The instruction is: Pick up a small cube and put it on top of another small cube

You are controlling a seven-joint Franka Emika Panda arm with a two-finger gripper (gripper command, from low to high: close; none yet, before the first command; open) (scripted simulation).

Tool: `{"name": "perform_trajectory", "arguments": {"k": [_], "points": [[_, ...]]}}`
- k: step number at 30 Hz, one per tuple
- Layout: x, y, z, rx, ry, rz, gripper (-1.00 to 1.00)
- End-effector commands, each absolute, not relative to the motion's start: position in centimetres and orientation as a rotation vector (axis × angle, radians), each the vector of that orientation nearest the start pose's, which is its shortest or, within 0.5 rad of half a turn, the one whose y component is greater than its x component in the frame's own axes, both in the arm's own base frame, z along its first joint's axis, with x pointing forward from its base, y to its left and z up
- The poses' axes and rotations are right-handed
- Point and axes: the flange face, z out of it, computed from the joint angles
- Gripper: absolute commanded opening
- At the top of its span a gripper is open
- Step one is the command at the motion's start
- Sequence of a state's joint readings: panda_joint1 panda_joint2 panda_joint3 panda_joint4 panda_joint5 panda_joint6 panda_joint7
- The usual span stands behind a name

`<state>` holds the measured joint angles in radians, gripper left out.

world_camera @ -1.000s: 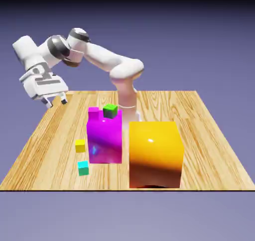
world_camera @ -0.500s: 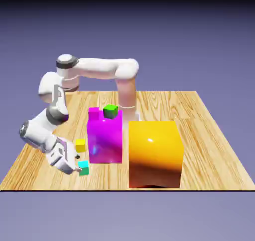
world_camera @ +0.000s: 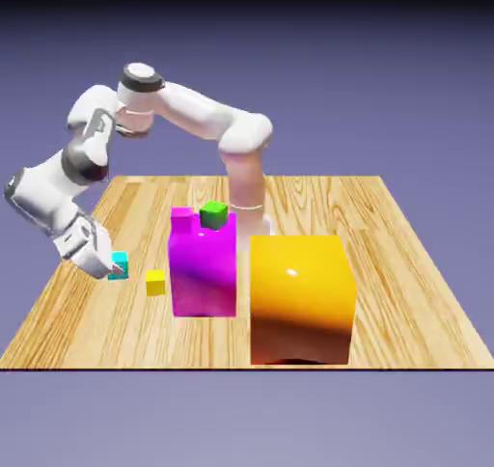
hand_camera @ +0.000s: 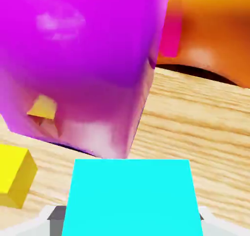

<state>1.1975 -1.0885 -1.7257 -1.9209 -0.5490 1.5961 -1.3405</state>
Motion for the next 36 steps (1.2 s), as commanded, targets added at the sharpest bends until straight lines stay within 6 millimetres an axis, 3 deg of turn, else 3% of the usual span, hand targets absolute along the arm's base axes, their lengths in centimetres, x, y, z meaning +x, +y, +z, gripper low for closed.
{"name": "perform_trajectory", "arguments": {"k": [1,10,19,27,36], "points": [[40.2,-36.8,29.2,-2.130,-1.344,-0.270,-1.00],[37.1,-36.8,36.9,-2.123,-1.446,-0.234,-1.00],[35.9,-34.5,41.3,-2.092,-1.511,-0.181,-1.00],[35.9,-32.2,41.8,-2.053,-1.531,-0.140,-1.00],[36.4,-30.6,38.8,-2.008,-1.512,-0.115,-1.00]]}}
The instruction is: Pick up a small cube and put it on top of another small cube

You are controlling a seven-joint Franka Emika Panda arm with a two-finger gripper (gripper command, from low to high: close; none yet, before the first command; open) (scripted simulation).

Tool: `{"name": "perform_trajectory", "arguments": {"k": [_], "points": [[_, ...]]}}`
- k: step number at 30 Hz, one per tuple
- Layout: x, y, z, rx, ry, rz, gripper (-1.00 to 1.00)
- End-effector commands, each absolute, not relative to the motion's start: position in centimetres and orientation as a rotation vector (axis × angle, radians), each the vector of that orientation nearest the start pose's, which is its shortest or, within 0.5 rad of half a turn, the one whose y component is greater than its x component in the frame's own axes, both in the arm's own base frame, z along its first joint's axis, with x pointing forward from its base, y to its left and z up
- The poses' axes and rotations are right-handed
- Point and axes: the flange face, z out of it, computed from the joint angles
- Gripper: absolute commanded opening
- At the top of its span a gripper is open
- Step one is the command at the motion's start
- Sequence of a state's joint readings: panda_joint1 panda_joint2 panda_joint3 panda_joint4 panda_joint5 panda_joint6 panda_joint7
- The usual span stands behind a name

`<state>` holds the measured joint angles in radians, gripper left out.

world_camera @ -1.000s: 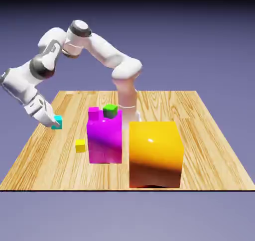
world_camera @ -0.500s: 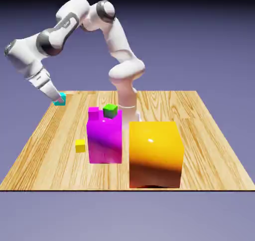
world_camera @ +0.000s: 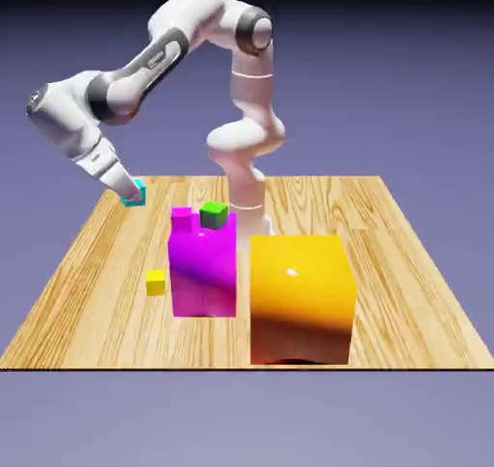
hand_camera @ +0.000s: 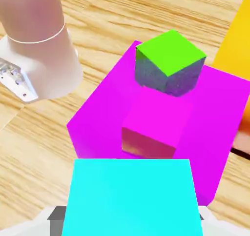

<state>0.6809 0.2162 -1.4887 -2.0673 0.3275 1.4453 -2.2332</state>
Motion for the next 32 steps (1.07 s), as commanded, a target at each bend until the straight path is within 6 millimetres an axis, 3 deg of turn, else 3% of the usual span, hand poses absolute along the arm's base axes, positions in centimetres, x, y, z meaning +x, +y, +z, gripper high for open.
{"name": "perform_trajectory", "arguments": {"k": [1,12,23,24,27,28,29,32], "points": [[36.4,-30.5,38.2,-2.004,-1.507,-0.114,-1.00],[35.2,-31.2,30.0,-1.974,-1.432,-0.132,-1.00],[30.0,-33.9,20.1,-1.987,-1.336,-0.182,-1.00],[30.0,-33.9,20.1,-1.987,-1.336,-0.182,-1.00],[28.7,-30.7,14.5,-1.986,-1.337,-0.182,-1.00],[28.7,-30.7,14.5,-1.986,-1.337,-0.182,1.00],[28.7,-30.7,14.5,-1.986,-1.337,-0.182,1.00],[30.0,-33.9,20.1,-1.987,-1.336,-0.182,1.00]]}}
